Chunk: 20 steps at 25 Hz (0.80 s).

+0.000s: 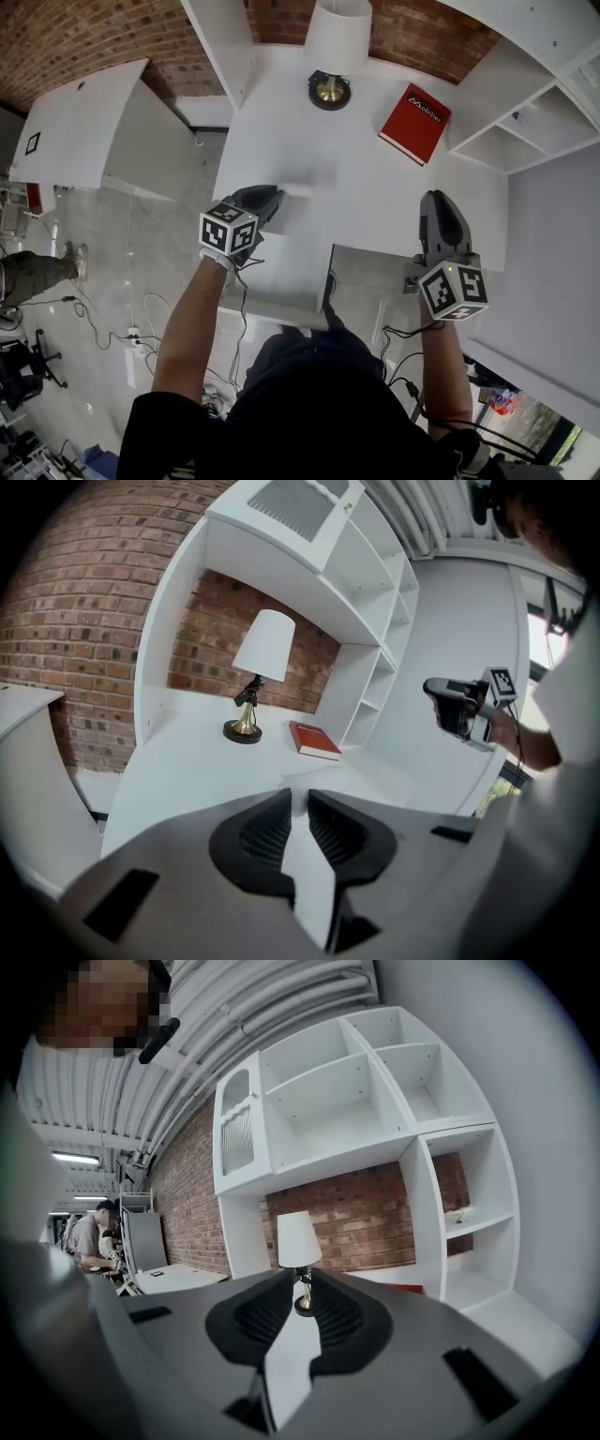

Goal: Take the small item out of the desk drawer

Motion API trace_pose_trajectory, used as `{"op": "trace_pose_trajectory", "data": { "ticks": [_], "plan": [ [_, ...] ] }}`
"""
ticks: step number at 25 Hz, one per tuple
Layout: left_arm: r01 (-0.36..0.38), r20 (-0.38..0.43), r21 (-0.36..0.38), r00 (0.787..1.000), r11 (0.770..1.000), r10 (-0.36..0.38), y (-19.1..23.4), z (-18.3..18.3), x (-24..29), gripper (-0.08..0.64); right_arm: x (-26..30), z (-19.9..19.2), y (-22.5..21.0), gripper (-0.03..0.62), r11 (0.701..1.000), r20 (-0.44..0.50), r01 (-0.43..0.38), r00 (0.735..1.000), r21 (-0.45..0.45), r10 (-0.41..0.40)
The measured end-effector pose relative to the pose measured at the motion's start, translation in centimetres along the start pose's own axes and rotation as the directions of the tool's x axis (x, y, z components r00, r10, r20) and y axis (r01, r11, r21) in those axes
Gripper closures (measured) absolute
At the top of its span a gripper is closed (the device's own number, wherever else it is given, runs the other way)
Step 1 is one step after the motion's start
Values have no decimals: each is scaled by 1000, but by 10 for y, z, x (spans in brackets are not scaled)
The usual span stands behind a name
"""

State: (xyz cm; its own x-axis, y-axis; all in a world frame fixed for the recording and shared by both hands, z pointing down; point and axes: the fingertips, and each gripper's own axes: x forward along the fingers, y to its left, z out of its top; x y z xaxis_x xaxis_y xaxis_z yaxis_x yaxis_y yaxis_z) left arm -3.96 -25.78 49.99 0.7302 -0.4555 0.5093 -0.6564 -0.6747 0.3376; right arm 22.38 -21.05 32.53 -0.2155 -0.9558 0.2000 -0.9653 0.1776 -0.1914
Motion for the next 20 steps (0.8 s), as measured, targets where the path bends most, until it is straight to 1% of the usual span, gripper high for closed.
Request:
{"op": "trace_pose_trajectory", "data": {
  "ticks": [5,14,16,20],
  "plan": [
    [-3,-5,-20,1000,1000,3,11,5,21,505,14,-6,-15,538,1000,-20,-1,1000,5,1],
    [-16,-47,-67,999,998,13,32,-6,58,503,29,-20,-39,538,1000,-59,5,998,6,-5],
    [-16,-53,-86,999,996,12,36,-9,64,503,31,-22,-43,538,1000,-67,7,998,5,-6],
    [-10,-59,-149,998,989,1,41,-18,79,503,35,-26,-53,538,1000,-83,11,996,4,-11]
  ]
}}
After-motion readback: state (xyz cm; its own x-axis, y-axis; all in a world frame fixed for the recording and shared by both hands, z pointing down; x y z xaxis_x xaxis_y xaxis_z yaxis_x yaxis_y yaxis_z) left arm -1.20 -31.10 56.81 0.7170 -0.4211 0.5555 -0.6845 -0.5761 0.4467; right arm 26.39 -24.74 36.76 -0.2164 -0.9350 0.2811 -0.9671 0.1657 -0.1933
